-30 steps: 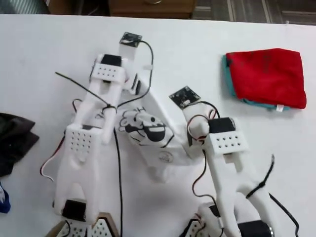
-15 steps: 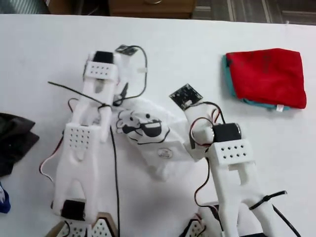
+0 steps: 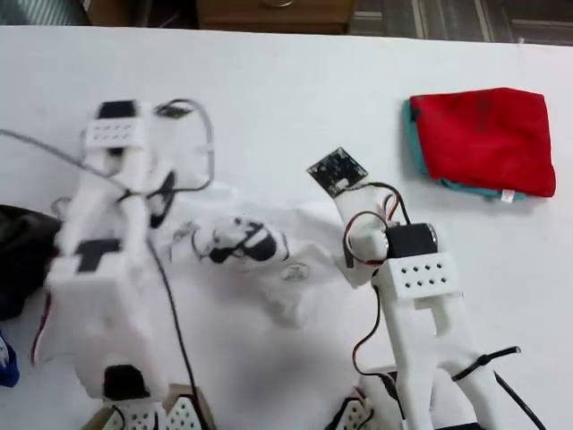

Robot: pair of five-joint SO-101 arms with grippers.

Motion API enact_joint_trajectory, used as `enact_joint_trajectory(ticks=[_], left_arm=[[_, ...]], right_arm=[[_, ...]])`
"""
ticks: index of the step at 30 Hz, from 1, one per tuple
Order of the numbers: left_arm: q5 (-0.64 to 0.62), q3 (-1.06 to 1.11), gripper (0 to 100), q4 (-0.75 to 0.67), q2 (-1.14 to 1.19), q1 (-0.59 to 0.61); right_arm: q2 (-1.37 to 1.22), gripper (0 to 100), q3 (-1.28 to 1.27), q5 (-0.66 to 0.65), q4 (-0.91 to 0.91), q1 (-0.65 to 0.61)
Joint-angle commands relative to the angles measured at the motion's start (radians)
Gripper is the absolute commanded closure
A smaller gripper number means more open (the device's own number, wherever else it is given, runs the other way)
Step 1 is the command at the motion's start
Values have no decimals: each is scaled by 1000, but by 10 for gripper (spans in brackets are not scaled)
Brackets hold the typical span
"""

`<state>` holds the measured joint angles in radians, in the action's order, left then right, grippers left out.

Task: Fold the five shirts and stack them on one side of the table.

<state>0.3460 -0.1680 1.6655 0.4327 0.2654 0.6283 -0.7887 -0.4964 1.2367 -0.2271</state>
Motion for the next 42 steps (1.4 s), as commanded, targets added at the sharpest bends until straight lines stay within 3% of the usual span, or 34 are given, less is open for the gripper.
enact_joint_trajectory(ticks=[1,8,15,20,27,35,42], left_arm=[[68,231,972,-94,-186,104],[189,390,835,-135,-255,187],[190,159,832,-43,-353,209],[23,44,831,-92,-325,147],[-201,10,832,-239,-44,124],[-215,-142,834,-262,196,126],[-213,-225,834,-226,241,120]], right_arm=[[35,720,2,-3,-39,8],[35,720,3,-3,-62,2],[35,720,2,-3,-62,8],[35,720,2,-3,-59,4],[35,720,2,-3,-7,8],[35,720,2,43,2,2],[33,720,2,72,-2,2]])
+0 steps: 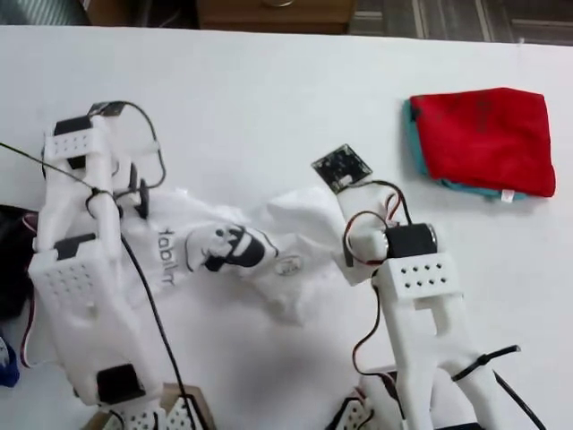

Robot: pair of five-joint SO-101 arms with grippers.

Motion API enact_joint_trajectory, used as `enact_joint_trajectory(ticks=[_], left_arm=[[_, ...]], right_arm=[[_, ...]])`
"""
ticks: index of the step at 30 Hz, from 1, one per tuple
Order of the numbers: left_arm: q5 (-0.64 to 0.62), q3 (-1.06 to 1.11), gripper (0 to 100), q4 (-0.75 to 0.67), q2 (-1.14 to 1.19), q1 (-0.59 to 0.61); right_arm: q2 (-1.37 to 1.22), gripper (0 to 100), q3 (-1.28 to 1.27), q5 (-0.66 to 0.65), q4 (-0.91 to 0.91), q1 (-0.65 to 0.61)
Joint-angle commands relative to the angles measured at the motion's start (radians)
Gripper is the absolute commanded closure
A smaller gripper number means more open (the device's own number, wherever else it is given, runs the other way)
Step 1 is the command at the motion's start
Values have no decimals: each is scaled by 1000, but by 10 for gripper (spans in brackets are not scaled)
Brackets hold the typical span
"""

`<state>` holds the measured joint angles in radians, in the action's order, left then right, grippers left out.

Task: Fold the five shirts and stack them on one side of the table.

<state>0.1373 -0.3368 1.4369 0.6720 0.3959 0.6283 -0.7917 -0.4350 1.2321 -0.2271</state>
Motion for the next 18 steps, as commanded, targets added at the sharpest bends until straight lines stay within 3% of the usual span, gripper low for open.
enact_joint_trajectory(ticks=[1,8,14,18], left_arm=[[-3,-64,835,9,2,-6],[100,-64,835,235,8,17],[109,56,835,245,5,55],[183,97,836,278,0,133]], right_arm=[[33,720,5,11,2,2],[35,720,5,11,2,2],[35,720,6,8,1,5],[35,720,23,8,1,10]])
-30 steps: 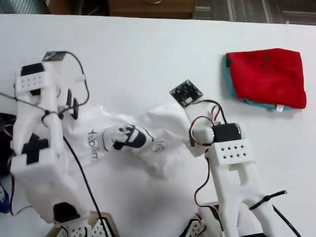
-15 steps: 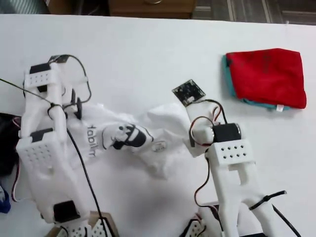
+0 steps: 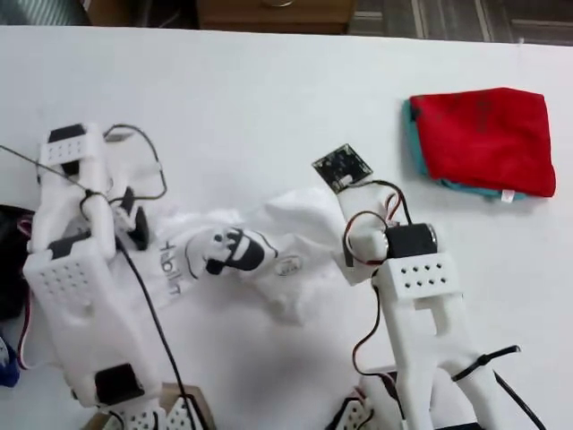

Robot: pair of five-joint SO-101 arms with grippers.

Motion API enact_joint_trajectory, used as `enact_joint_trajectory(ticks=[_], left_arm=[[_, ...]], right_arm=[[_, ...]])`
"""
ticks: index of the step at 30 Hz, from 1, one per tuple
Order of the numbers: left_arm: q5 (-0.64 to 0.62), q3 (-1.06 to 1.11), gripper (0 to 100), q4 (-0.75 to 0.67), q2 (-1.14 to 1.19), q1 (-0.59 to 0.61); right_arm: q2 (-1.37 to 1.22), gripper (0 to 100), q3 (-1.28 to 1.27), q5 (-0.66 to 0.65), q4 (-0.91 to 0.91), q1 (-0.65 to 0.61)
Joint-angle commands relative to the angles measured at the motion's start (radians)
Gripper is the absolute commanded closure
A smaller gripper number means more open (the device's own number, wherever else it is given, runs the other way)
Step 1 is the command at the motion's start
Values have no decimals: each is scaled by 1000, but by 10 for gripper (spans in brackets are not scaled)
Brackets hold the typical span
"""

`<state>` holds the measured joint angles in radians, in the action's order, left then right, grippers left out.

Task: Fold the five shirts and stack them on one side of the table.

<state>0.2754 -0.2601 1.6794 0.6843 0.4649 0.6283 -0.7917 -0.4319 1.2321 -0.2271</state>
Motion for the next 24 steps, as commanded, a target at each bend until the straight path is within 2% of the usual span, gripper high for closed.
enact_joint_trajectory(ticks=[1,8,14,20,24], left_arm=[[60,27,836,43,-23,84],[167,24,836,94,-193,167],[172,24,834,86,-371,155],[112,50,832,-140,-315,114],[78,50,832,-212,-201,68]], right_arm=[[35,720,28,6,1,8],[35,720,38,6,1,4],[35,720,38,8,4,4],[33,720,37,8,7,2],[33,720,37,8,8,2]])
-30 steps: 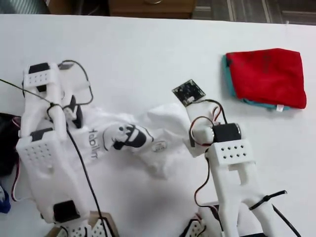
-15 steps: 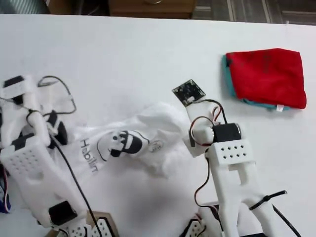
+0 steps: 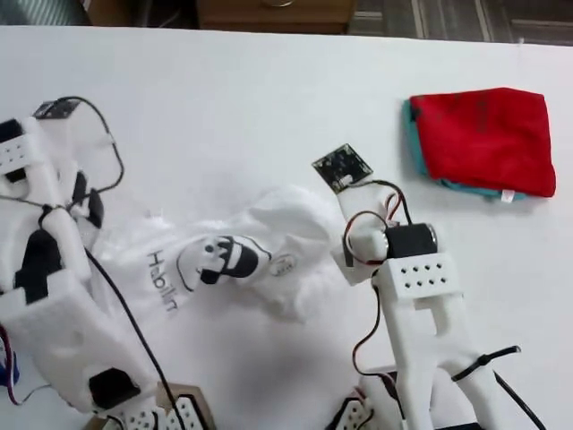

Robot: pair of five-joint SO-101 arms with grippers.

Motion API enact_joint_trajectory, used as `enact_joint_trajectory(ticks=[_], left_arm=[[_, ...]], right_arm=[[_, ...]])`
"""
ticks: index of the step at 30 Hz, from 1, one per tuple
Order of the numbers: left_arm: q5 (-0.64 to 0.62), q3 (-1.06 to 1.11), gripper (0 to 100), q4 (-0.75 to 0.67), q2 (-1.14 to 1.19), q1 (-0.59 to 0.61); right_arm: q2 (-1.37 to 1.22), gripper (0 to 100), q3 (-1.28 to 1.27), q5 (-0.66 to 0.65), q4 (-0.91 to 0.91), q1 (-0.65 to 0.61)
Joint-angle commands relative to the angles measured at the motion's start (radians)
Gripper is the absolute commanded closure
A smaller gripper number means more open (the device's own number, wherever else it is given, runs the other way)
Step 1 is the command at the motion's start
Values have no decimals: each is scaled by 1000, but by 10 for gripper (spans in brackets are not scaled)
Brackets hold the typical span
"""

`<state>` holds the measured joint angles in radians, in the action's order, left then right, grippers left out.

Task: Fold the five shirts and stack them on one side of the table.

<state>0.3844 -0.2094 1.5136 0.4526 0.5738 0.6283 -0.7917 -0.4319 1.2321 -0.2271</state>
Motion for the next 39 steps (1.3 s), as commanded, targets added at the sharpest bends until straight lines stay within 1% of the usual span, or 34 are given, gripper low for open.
enact_joint_trajectory(ticks=[1,4,8,11,14,16,18,25,28,30,32,36,39], left_arm=[[-40,-4,831,-46,54,-54],[-51,-25,831,-43,120,-84],[-51,-18,833,-35,180,-95],[-51,-24,834,11,196,-98],[-41,-22,834,91,187,-100],[-9,-10,835,149,175,-97],[31,27,835,173,155,-81],[91,159,835,115,-28,40],[80,168,835,115,-140,49],[37,170,835,109,-210,44],[2,177,835,66,-262,12],[6,240,832,-31,-275,-103],[9,318,831,-129,-275,-175]], right_arm=[[33,720,37,9,8,2],[33,720,38,9,22,2],[33,720,38,9,44,4],[33,720,38,9,44,4],[33,720,38,9,44,4],[33,720,38,9,44,4],[33,720,38,9,44,4],[33,720,38,9,39,4],[33,720,38,9,38,4],[33,720,38,9,38,4],[33,720,38,9,38,4],[33,720,38,9,41,4],[33,720,38,9,44,4]])
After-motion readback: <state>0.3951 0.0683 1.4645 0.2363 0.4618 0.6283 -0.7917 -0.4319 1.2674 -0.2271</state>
